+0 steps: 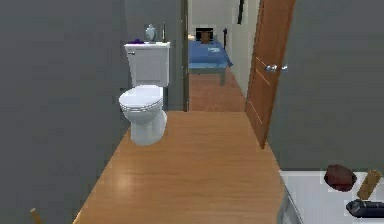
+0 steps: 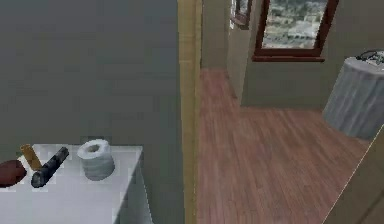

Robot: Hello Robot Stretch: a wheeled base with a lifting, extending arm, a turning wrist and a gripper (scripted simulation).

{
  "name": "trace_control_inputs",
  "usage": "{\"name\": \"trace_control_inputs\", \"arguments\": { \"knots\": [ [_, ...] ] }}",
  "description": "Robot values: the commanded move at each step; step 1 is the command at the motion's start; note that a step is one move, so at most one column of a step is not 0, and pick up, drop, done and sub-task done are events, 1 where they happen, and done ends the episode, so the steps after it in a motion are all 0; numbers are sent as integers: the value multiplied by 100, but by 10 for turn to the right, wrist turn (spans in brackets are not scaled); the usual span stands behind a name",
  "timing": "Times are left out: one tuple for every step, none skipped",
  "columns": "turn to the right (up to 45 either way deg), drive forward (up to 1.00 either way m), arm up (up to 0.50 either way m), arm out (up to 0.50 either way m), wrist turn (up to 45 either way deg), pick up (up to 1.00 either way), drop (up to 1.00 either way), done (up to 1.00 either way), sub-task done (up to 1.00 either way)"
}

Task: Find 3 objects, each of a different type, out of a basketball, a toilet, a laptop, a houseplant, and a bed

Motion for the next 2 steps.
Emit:
{"name": "trace_control_inputs", "arguments": {
  "knots": [
    [0, 100, 0, 0, 0, 0, 0, 0, 0],
    [60, 0, 0, 0, 0, 0, 0, 0, 0]
  ]
}}
